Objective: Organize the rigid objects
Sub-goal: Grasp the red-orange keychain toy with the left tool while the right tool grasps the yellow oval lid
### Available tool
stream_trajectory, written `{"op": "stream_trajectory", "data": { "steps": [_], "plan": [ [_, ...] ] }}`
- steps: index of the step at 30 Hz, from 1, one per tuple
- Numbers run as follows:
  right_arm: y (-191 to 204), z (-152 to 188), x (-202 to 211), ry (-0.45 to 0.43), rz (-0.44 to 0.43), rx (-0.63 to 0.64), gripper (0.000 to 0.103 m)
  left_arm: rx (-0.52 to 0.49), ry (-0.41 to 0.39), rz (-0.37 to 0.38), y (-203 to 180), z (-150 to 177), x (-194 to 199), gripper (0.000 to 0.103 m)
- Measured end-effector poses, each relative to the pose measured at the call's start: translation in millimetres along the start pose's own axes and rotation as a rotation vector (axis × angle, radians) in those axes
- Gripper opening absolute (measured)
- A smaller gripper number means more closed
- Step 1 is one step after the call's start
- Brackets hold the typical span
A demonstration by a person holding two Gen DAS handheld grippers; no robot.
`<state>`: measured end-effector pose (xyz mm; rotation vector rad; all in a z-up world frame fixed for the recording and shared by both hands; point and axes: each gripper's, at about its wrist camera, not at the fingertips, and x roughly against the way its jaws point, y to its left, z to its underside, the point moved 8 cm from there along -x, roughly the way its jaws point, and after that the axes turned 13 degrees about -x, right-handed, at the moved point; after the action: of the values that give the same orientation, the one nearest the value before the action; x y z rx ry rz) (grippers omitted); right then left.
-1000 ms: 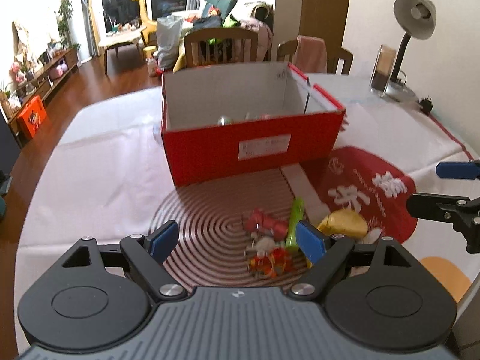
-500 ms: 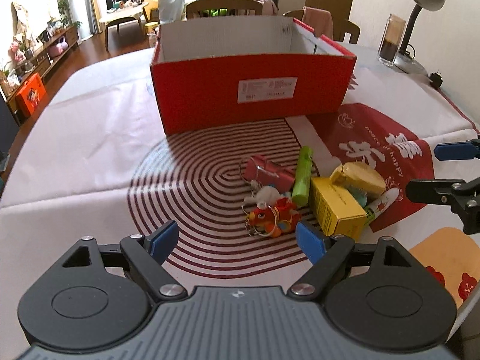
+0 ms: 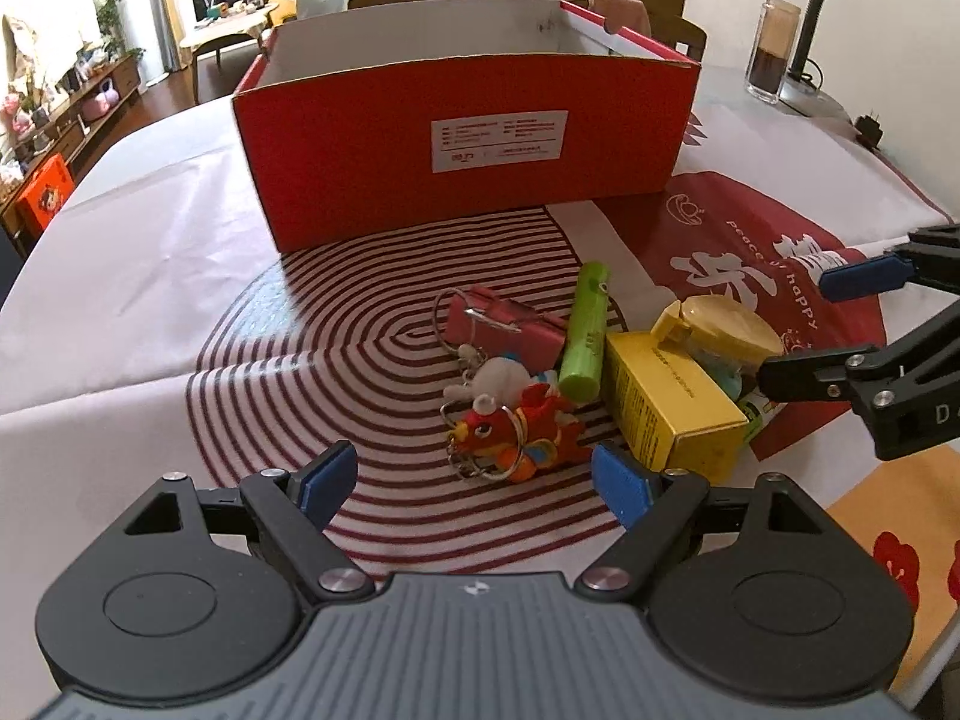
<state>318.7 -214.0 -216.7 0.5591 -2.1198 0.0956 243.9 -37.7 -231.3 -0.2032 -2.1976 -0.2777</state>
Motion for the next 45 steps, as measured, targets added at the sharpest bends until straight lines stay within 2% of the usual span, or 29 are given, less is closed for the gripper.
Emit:
{"op": "stream_trajectory", "data": {
  "steps": [13,20,24,33,45],
  "plan": [
    [2,-8,-24,0.046,-0.086,0.001,0.085,-0.007,0.008,0.022,-7,-3,-20,0.085],
    [3,-7,-30,0.065,-0.124,-0.037,0.080,-0.021,0.002,0.012,-11,-4,-23,0.085],
    [3,-6,-29,0.074,-0.146,-0.061,0.072,-0.028,-0.002,0.008,-12,-4,-23,0.085],
    [2,-5,-25,0.069,-0.141,-0.097,0.069,-0.046,-0.001,0.026,-19,-8,-19,0.062],
    [2,-12,-7,0.024,-0.099,-0.142,0.068,-0.006,-0.008,0.035,-13,-11,1,0.061]
  ]
}}
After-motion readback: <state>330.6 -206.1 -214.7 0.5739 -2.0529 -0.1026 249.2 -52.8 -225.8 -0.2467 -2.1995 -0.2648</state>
